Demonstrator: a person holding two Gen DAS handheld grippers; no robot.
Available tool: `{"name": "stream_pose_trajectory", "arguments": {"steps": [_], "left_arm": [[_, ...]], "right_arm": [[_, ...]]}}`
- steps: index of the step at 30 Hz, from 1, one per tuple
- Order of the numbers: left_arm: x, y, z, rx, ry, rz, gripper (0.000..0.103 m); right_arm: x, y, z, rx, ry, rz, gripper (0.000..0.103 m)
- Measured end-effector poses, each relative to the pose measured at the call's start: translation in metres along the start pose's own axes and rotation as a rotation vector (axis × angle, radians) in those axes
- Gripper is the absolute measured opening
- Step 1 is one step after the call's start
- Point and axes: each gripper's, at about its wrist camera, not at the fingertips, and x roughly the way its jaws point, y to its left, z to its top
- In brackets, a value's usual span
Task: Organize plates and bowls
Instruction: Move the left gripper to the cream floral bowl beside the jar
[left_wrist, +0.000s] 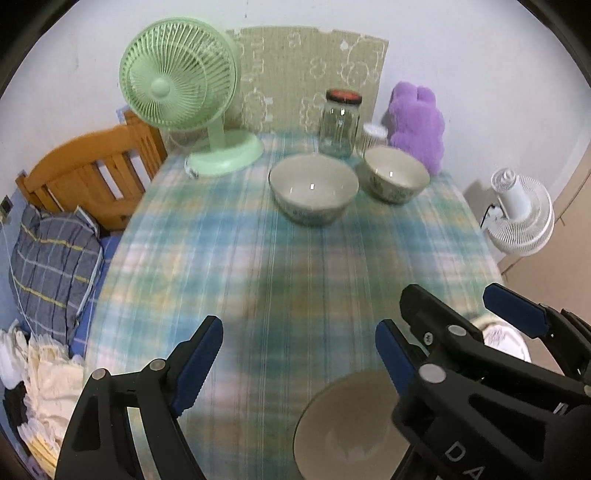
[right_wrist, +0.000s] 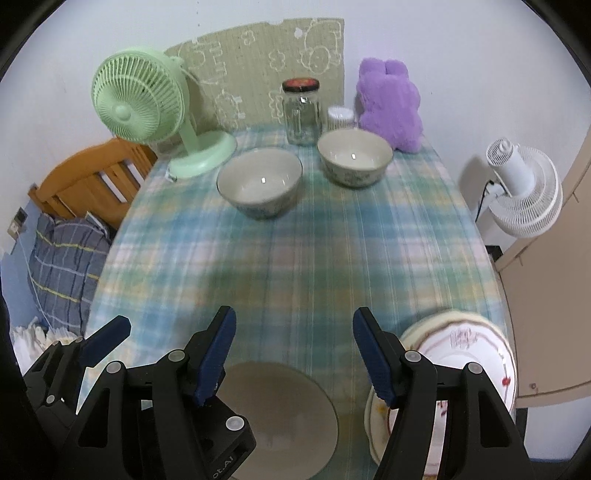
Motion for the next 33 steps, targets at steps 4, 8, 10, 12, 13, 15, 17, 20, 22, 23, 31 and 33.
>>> {"name": "stream_pose_trajectory", "arguments": {"steps": [4, 8, 10, 12, 13, 15, 17, 20, 22, 23, 31, 33], "left_arm": [[0.001, -0.002, 0.019, 0.005, -0.028, 0.007, 0.086], [0.007, -0.004, 0.036, 0.007, -0.050, 0.023, 0.087], [0.011, -0.004, 0.045, 0.011, -0.062, 0.029, 0.087], [0.015, -0.004, 0.053, 0.012, -0.071, 0.027, 0.087], [0.018, -0.003, 0.057, 0.014, -0.076, 0.028, 0.087], [0.023, -0.002, 0.066, 0.019, -0.085, 0.027, 0.087], [0.029, 0.000, 0.075, 0.018, -0.098, 0.036, 0.087], [0.036, 0.002, 0.086, 0.008, -0.102, 0.041, 0.087], [0.043, 0.004, 0.094, 0.002, -0.104, 0.053, 0.087], [0.047, 0.005, 0.097, 0.000, -0.101, 0.057, 0.087], [0.080, 0.013, 0.121, -0.003, -0.127, 0.076, 0.086], [0.087, 0.013, 0.126, 0.003, -0.131, 0.079, 0.086]], "right_arm": [[-0.001, 0.000, 0.018, -0.011, -0.030, 0.007, 0.077], [0.005, -0.005, 0.036, -0.004, -0.056, 0.017, 0.078], [0.009, -0.007, 0.045, 0.002, -0.068, 0.028, 0.078], [0.015, -0.007, 0.055, 0.003, -0.076, 0.037, 0.078], [0.016, -0.007, 0.058, 0.002, -0.080, 0.039, 0.078], [0.021, -0.006, 0.068, -0.007, -0.091, 0.037, 0.078], [0.026, -0.004, 0.077, -0.014, -0.103, 0.036, 0.078], [0.035, -0.002, 0.089, -0.024, -0.120, 0.022, 0.078], [0.042, -0.001, 0.097, -0.024, -0.124, 0.022, 0.078], [0.046, -0.001, 0.101, -0.023, -0.127, 0.022, 0.078], [0.080, 0.006, 0.132, -0.051, -0.138, -0.010, 0.078], [0.089, 0.006, 0.138, -0.051, -0.140, -0.007, 0.078]]}}
